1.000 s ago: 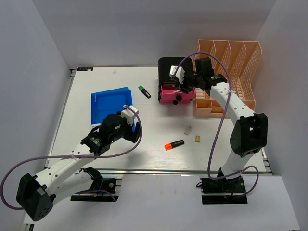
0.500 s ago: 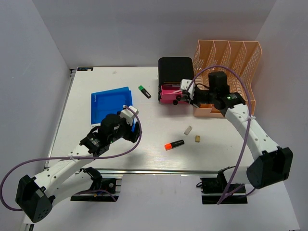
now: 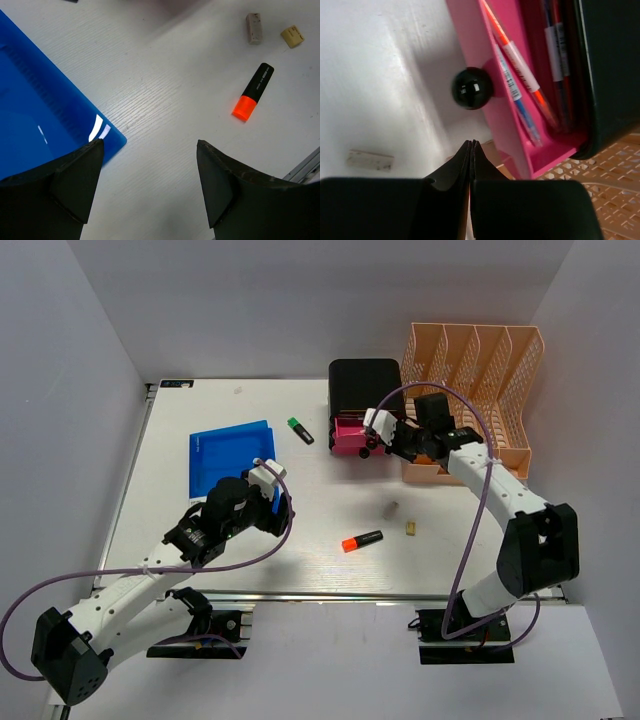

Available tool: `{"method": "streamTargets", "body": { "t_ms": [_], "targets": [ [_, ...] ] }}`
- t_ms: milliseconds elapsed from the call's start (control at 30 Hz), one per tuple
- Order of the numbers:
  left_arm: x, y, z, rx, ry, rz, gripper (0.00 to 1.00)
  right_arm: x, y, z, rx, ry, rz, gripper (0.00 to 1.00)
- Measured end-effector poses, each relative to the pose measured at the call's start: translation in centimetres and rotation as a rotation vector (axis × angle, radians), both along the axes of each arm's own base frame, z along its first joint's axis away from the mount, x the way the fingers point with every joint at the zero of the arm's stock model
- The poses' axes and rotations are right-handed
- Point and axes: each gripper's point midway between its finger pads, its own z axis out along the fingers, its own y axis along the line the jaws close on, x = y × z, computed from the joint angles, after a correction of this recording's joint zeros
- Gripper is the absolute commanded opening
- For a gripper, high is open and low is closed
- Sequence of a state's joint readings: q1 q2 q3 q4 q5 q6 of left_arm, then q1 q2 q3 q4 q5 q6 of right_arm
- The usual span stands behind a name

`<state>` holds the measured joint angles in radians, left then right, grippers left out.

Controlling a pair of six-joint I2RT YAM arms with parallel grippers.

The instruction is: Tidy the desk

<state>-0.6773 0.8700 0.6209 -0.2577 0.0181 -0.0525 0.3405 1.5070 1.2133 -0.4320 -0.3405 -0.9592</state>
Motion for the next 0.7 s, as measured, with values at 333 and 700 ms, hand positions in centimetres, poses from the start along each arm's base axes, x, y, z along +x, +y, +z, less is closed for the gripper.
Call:
{"method": "streamTargets", "body": {
  "t_ms": [333,700],
  "targets": [
    [0.0,0.0,0.0,0.0,0.0,-0.001,0.84,3.7,-0.2,-1.9,-0.029,-0.039,-0.079,0.0],
    [0.0,0.0,-0.2,0.003,0.004,-0.001,0.84,6.9,0.5,0.6,0.021,-0.144,-0.133,0.0]
  ]
}}
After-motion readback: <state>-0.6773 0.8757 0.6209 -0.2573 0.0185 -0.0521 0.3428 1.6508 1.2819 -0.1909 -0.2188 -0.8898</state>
